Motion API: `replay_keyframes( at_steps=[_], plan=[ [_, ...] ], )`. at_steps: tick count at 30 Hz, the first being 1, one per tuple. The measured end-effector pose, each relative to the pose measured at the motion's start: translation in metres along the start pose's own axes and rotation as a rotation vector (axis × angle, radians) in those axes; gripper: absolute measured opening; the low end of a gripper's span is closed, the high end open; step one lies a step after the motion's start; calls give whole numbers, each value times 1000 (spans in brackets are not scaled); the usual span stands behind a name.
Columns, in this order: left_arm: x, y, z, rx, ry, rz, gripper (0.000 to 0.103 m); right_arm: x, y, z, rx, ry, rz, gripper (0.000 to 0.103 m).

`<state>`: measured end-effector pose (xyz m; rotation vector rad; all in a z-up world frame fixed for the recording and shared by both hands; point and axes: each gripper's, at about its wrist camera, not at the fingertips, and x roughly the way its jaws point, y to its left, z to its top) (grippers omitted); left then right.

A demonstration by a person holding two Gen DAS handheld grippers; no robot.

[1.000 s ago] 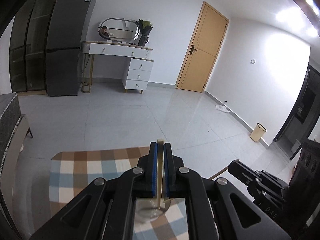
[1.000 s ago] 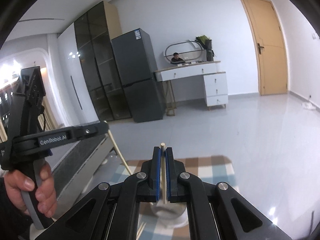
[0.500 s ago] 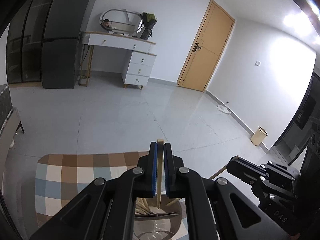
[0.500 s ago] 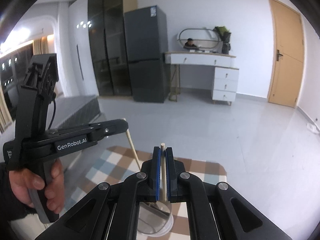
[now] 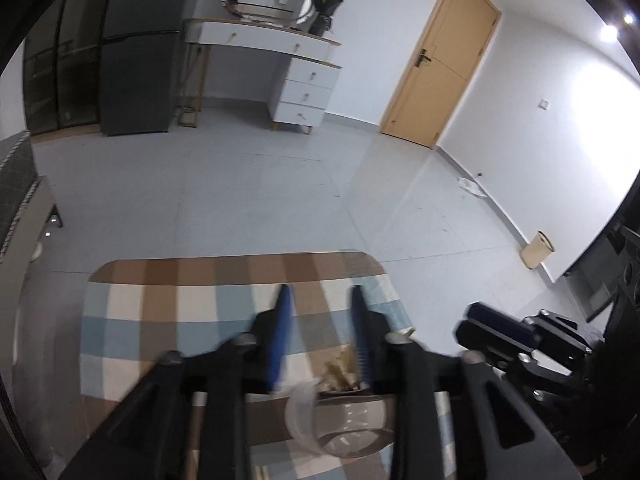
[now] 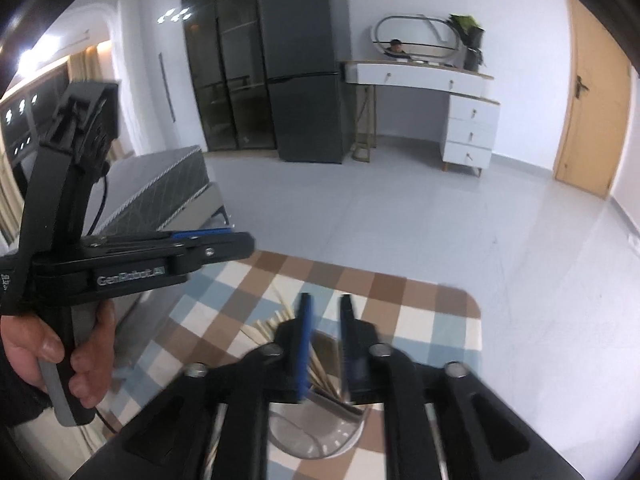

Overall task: Organize utensils
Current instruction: 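Open both grippers to drop the chopsticks into the holder, then move both open grippers back above the last two chopsticks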

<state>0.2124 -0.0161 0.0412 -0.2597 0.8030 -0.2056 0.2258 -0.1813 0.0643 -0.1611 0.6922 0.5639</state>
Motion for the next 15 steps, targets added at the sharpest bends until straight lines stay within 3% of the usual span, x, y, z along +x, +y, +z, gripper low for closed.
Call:
replay_keyframes(
  at_steps=[1, 8, 10, 15],
  plan=[
    [-4, 2, 0, -2, -8, 13, 45, -3, -2, -2, 25, -13, 11, 26],
    [-44, 3, -14, 19, -35, 108, 54, -32, -3, -21, 135, -65, 10, 38],
    [-52, 4, -17, 17, -46, 126, 61, -41, 1, -26, 162, -84, 10, 47],
    [-83, 0, -30, 17, -74, 145, 64, -70, 22, -39, 199, -137, -5, 59]
  ],
)
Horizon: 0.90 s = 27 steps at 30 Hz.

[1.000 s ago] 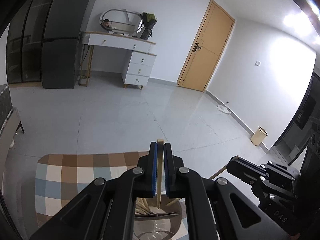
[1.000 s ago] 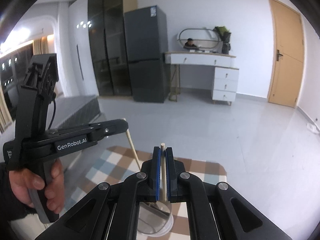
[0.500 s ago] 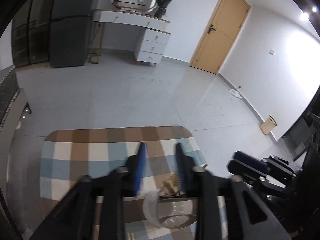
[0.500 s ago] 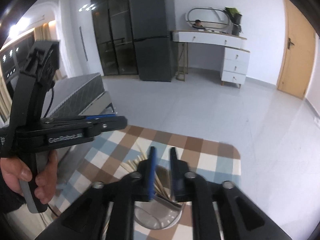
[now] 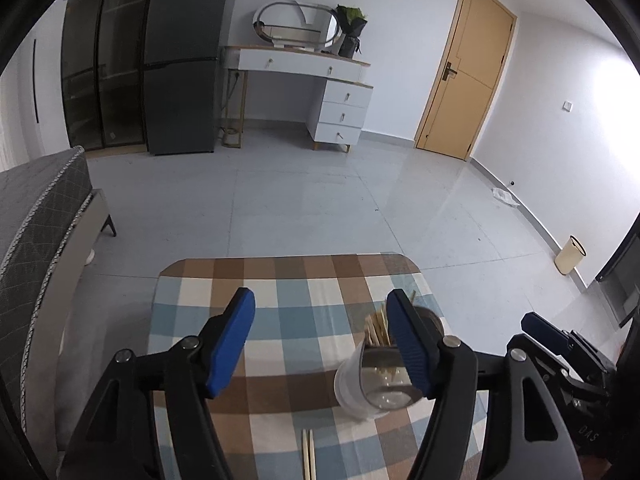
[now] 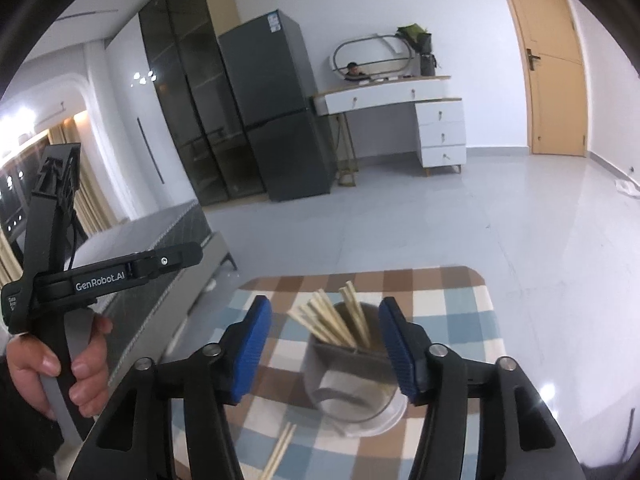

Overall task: Organize utensils
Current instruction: 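Move both open grippers back above the last two chopsticks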

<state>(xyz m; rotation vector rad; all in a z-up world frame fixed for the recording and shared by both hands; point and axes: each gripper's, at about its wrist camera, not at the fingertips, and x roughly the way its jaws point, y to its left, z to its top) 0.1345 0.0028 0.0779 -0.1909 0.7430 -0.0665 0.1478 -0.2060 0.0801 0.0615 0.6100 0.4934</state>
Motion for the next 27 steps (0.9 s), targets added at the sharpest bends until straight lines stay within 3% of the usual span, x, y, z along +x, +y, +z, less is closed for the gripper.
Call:
replay_keyframes(
  at_steps=[6, 10, 15, 19, 27],
  plan=[
    [-26, 2, -15, 1, -23, 16, 73, -33, 27, -15, 8, -74, -21, 74],
    [-35, 6, -27, -8, -28, 20, 73, -54, 42, -29, 11, -126, -45, 84],
    [-49, 13, -43, -29, -64, 30, 73, -71, 49, -51, 53, -167, -62, 86],
    [-53, 16, -57, -41, -79, 49, 83, -73, 51, -68, 64, -157, -82, 87],
    [-46, 23, -86, -46, -90, 81, 84, -76, 56, -101, 75, -154, -120, 93]
  ],
)
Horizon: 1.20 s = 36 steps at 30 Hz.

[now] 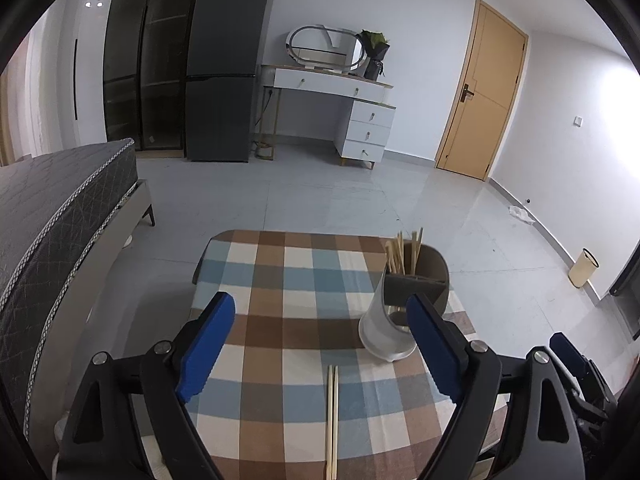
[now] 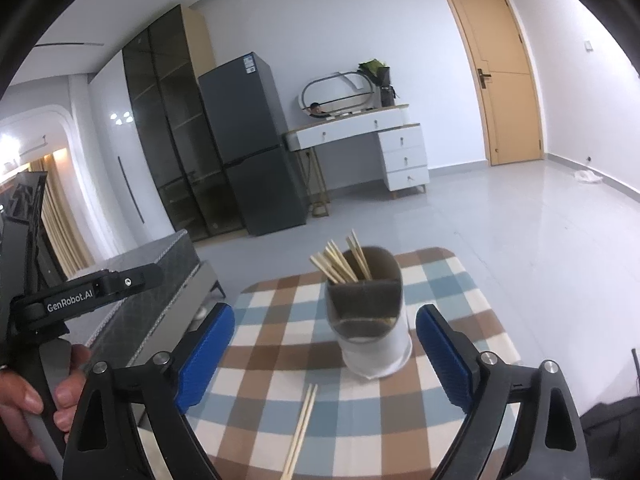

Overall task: Organize utensils
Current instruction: 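Move both open grippers back above the last two chopsticks, then lower the right gripper onto the chopsticks and close on one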

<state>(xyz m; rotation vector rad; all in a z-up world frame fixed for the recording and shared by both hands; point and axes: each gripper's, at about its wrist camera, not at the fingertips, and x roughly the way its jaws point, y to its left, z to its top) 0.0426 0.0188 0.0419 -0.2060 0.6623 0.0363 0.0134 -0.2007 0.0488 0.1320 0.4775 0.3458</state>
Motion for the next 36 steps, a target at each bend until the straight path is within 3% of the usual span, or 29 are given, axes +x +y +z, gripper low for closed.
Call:
replay_keyframes(
  at_steps=[8, 12, 18, 27, 32, 36],
  plan=[
    [15, 7, -27, -1, 22, 2, 84, 6, 6, -31, -50, 25, -37, 100],
    [30, 15, -44, -3, 47, 26, 84, 17, 4, -47, -66, 80, -31, 101],
    [57, 35, -63, -35, 106, 53, 84, 38, 2, -67, -67, 176, -35, 103],
    [84, 62, -63, -113, 175, 118, 84, 97, 12, -108, -81, 409, -53, 102],
    [91, 85, -59, -189, 219, 157, 84, 142, 26, -115, -142, 501, -65, 100],
    [101, 101, -61, -225, 290, 222, 84, 182, 32, -120, -184, 569, -114, 86]
  ],
)
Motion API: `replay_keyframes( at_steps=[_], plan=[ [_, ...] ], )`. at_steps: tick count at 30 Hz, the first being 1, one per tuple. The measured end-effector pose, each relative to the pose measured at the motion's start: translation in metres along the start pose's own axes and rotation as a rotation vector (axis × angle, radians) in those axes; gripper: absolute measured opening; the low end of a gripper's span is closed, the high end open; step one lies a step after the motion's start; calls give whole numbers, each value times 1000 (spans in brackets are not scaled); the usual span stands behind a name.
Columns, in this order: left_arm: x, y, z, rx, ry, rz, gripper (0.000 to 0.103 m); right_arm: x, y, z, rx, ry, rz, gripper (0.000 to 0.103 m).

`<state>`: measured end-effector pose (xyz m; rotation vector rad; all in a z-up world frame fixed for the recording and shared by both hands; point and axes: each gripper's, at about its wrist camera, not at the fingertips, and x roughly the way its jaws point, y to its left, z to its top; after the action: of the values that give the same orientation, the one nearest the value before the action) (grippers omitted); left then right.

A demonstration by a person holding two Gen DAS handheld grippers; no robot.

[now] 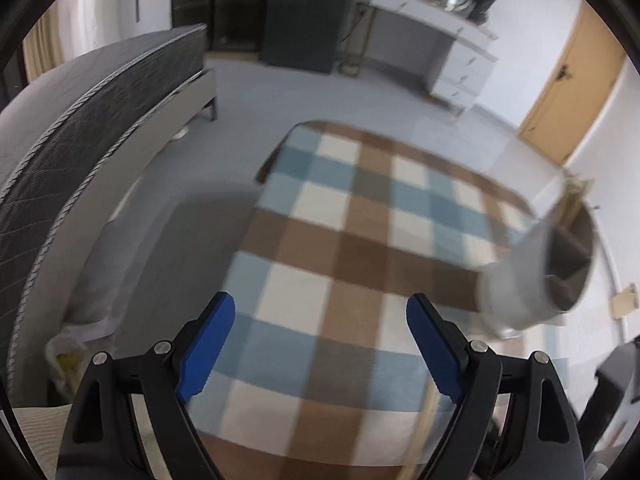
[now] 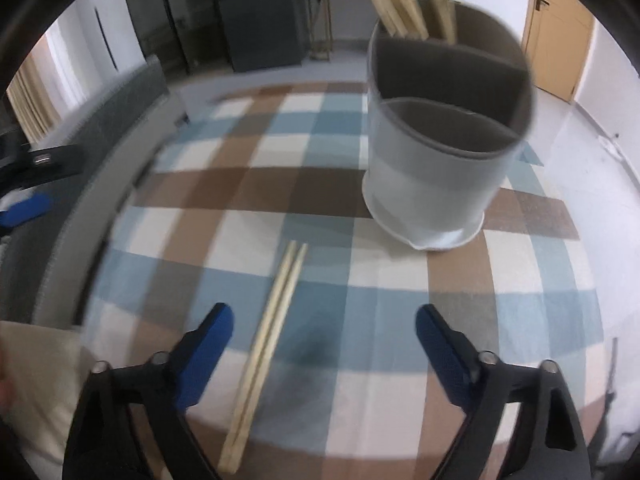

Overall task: Organize utensils
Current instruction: 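Lower the right gripper onto the chopsticks and close on one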

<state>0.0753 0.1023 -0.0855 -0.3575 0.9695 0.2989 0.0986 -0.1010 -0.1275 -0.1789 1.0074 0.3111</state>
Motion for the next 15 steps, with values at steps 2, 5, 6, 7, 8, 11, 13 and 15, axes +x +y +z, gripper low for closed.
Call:
replay_keyframes(
  at_steps=[2, 5, 6, 7, 8, 11, 13, 15],
  plan=[
    [5, 6, 0, -28, 36, 1, 84, 16, 1, 6, 3, 38, -1, 78],
    [11, 11, 0, -51, 82, -1, 84, 34, 4, 8, -6, 93, -21, 71],
    [11, 11, -2, -57, 89, 0, 84, 38, 5, 8, -11, 106, -37, 69],
    [11, 12, -1, -62, 94, -6, 84, 42, 5, 8, -14, 121, -44, 63],
    [11, 13, -1, -68, 103, -15, 84, 45, 4, 8, -15, 132, -48, 59],
    [13, 13, -1, -76, 126, -26, 84, 45, 2, 9, -4, 147, -65, 56],
    [14, 13, 0, -81, 134, -36, 84, 44, 5, 10, -20, 153, -70, 54],
    [13, 14, 0, -83, 137, -39, 84, 45, 8, 13, -39, 159, -70, 51]
  ],
)
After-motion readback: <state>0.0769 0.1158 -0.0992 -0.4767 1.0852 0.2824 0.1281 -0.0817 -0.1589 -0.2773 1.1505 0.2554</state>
